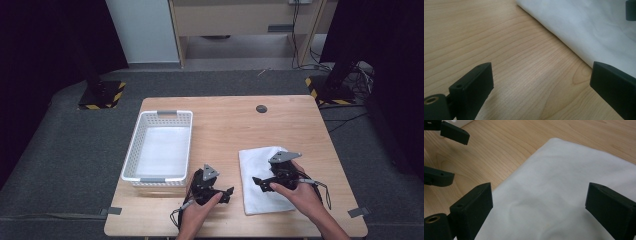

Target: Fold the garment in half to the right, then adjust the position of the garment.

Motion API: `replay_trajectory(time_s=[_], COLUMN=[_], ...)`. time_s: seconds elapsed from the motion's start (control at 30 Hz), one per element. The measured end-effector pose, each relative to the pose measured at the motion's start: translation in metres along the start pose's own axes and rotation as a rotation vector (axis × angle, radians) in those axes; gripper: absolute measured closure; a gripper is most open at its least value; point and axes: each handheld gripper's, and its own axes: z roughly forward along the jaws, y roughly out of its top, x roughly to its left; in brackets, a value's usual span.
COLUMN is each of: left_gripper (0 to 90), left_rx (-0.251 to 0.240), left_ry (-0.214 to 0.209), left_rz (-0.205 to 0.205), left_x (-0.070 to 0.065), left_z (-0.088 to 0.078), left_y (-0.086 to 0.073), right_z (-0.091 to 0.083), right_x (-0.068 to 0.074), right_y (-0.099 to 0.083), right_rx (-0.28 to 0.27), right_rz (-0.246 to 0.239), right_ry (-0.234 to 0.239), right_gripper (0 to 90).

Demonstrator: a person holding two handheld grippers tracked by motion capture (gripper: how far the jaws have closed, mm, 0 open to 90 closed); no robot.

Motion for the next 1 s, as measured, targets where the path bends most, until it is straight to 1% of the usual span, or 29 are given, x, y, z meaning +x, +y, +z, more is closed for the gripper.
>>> replay_trajectory(time_s=[0.23,0.47,0.77,1.0], left_gripper=[4.8,4.7,4.8,4.8], left_rx=[0.006,0.008,0.004,0.005], left_ry=[-0.005,-0.006,-0.002,-0.001], left_rz=[0.0,0.0,-0.003,0.002], left_x=[0.0,0.001,0.001,-0.001], left_z=[0.002,0.002,-0.001,-0.003], left_y=[-0.001,-0.002,-0.004,-0.004], right_z=[0.006,0.012,0.018,0.022], right_x=[-0.006,-0.008,-0.009,-0.014], right_y=[-0.008,-0.013,-0.018,-0.028], right_rx=[0.013,0.025,0.035,0.047], right_rz=[0.01,0.015,0.002,0.0], right_ry=[0.0,0.001,0.003,0.003], right_gripper=[7.3,7.3,6.9,6.5])
